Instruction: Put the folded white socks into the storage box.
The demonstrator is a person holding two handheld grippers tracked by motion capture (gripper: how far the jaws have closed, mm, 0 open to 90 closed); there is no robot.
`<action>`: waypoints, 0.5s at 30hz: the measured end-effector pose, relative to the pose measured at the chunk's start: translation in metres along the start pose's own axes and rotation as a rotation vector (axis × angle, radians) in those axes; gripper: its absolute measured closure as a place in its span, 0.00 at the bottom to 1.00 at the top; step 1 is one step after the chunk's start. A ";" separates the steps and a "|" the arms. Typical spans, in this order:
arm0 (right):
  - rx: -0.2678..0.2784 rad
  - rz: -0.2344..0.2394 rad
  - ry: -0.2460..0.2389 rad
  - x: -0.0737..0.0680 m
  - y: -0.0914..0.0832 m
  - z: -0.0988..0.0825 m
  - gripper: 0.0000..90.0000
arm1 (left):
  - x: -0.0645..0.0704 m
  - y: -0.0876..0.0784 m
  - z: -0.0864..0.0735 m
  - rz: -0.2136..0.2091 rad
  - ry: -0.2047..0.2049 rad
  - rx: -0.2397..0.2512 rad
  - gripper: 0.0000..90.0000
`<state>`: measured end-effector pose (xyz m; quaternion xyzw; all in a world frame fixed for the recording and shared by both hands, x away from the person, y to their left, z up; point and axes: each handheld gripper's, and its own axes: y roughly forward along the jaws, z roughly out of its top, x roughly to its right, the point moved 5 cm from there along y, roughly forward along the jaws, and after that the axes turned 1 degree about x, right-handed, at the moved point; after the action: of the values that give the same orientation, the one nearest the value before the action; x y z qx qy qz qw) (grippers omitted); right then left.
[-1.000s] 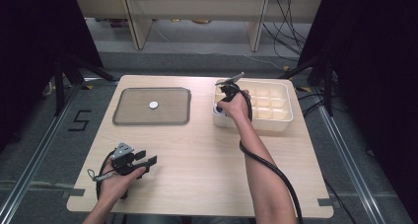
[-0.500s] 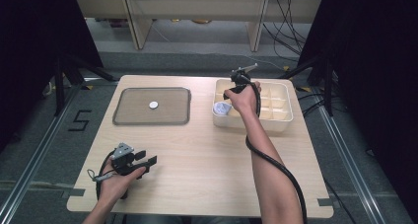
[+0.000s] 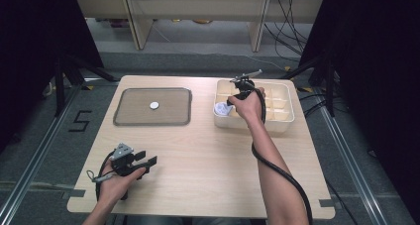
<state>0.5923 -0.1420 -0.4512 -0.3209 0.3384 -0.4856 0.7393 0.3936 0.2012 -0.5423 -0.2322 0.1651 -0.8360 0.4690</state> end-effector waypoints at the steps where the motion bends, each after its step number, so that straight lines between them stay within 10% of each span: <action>1: 0.010 0.017 0.011 0.000 -0.001 -0.003 0.63 | 0.000 -0.001 0.000 0.004 0.000 0.002 0.47; 15: 0.154 0.051 -0.030 0.024 -0.050 -0.076 0.55 | -0.011 -0.007 0.001 0.056 0.011 0.060 0.44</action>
<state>0.5123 -0.1914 -0.4585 -0.2617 0.2970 -0.4866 0.7788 0.3940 0.2143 -0.5404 -0.2087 0.1491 -0.8285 0.4978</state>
